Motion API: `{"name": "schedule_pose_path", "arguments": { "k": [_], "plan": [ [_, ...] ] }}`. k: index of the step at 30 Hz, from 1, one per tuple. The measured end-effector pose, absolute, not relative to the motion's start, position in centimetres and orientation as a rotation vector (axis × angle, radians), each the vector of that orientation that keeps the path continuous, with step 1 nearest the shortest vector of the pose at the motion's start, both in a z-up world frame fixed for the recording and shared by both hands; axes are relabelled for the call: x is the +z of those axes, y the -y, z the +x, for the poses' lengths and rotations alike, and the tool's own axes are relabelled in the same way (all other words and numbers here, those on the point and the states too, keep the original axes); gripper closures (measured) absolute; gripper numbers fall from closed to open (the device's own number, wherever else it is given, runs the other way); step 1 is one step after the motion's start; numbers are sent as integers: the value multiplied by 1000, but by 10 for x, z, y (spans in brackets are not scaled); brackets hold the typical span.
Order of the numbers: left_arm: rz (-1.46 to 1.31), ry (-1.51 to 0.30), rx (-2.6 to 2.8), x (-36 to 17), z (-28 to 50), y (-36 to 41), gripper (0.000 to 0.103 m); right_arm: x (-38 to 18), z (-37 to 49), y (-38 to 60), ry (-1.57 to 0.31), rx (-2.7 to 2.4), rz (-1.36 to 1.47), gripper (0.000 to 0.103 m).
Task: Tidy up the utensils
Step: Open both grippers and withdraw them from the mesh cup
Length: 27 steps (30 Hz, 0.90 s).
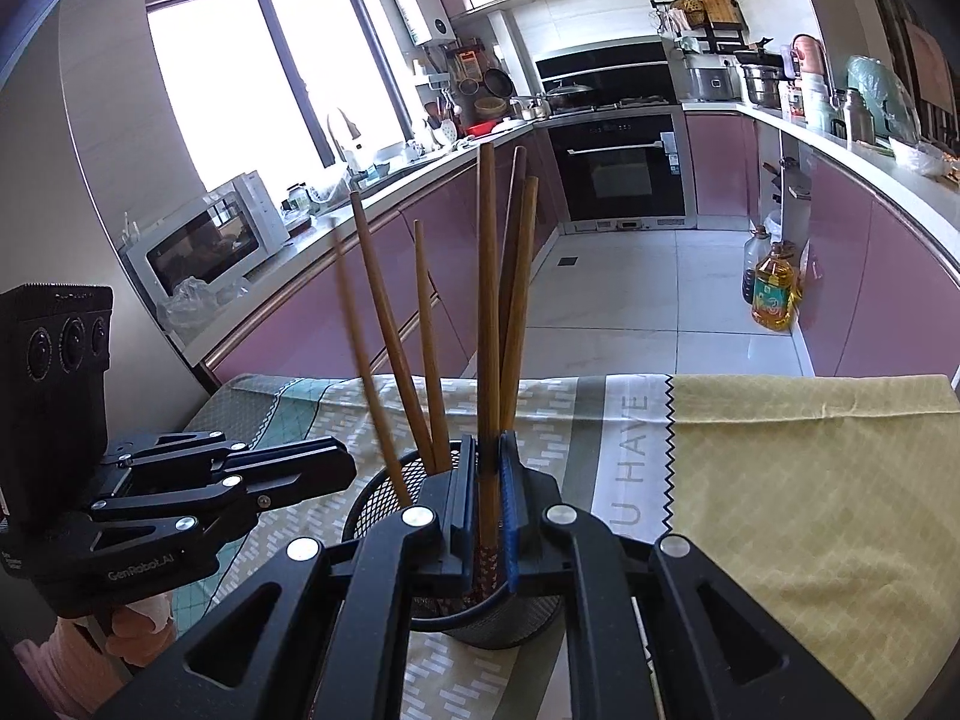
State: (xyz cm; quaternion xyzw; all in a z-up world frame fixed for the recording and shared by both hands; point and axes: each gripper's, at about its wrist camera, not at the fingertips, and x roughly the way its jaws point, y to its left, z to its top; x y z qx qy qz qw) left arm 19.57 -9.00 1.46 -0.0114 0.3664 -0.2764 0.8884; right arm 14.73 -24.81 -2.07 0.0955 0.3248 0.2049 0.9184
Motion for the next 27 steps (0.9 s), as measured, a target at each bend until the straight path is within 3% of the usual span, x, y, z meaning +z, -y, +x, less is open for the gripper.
{"name": "schedule_pose_path", "arguments": {
  "k": [6, 16, 19, 22, 27],
  "plan": [
    [-50, -753, -568, 11, 189, 84, 95, -20, 144, 250, -652, 416, 213, 94],
    [-46, -624, -517, 23, 148, 55, 63, -5, 106, 245, -581, 484, 189, 80],
    [-29, -594, -506, 26, 131, 47, 60, 0, 86, 238, -556, 531, 159, 76],
    [-20, -582, -485, 25, 117, 38, 43, -2, 70, 229, -558, 575, 132, 70],
    [-16, -626, -432, 1, 102, 21, 39, -28, 55, 206, -633, 617, 81, 69]
  ]
}}
